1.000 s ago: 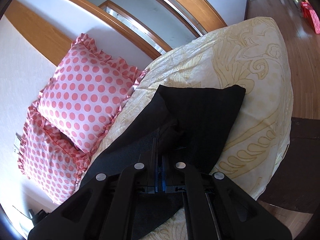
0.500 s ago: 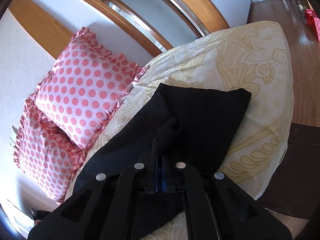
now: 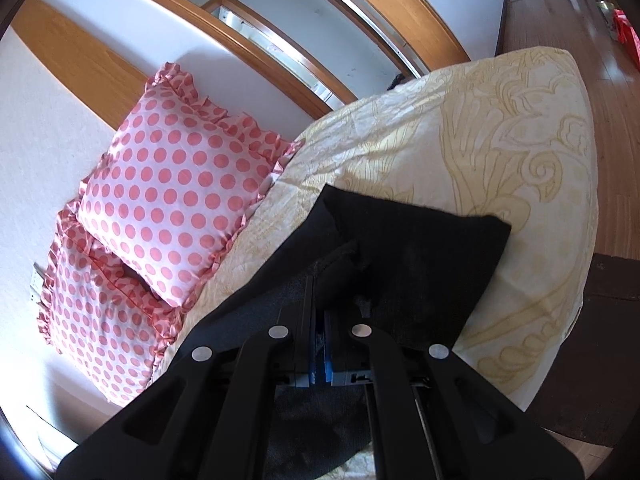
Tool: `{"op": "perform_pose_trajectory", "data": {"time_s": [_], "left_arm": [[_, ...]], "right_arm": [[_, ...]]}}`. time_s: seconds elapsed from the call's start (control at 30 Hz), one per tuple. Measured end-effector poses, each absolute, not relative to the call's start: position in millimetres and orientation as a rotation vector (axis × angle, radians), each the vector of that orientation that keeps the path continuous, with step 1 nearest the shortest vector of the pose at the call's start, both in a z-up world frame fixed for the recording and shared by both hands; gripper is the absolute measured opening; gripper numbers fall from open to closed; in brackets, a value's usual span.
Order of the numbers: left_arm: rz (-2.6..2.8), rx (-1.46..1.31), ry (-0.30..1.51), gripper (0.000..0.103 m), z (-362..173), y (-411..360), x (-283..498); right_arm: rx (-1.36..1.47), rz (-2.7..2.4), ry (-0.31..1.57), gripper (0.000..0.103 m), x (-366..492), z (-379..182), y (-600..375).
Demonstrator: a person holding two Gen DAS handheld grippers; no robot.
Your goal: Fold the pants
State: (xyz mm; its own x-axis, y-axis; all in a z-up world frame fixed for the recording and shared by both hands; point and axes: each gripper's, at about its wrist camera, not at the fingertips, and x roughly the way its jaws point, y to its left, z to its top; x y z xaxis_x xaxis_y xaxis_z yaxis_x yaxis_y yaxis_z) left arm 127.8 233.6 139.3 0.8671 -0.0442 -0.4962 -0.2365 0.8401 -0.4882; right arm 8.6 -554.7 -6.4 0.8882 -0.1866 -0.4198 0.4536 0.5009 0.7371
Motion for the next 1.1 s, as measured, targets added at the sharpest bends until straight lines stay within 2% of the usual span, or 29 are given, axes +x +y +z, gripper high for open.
{"op": "perform_pose_trajectory", "data": {"time_s": [0.2,0.33,0.37,0.4,0.43,0.47,0.5,0.57,0.77,1.0,1.03,1.07,1.1], "left_arm": [[0.205,-0.621,0.582,0.007,47,233,43],[0.221,-0.631,0.577,0.01,18,235,28],[0.222,-0.639,0.569,0.017,18,237,26],[0.228,-0.659,0.555,0.033,19,240,23],[0.236,-0.679,0.541,0.045,20,243,20],[0.252,-0.711,0.512,0.064,23,249,14],[0.264,-0.735,0.485,0.071,26,253,10],[0.28,-0.764,0.461,0.075,30,263,6],[0.224,-0.966,0.53,0.072,20,301,25],[0.238,-1.012,0.544,0.069,18,318,40],[0.249,-1.009,0.545,0.066,18,319,41],[0.269,-1.001,0.549,0.055,18,320,42],[0.29,-0.993,0.552,0.039,18,322,43]], "right_arm": [[0.976,-0.413,0.304,0.002,10,-6,-558],[0.975,-0.42,0.311,0.002,11,-4,-558],[0.974,-0.42,0.31,0.002,10,-3,-558],[0.973,-0.419,0.309,0.003,11,-3,-558],[0.974,-0.419,0.307,0.002,11,-1,-558],[0.973,-0.419,0.305,0.002,11,-1,-558],[0.971,-0.419,0.303,0.002,10,0,-558],[0.97,-0.421,0.302,0.002,10,1,-557],[0.978,-0.426,0.307,0.003,10,-1,-558],[0.975,-0.421,0.308,0.003,9,0,-558],[0.975,-0.42,0.307,0.003,9,0,-558],[0.975,-0.419,0.306,0.003,9,-1,-558],[0.976,-0.418,0.307,0.003,9,-1,-558]]}}
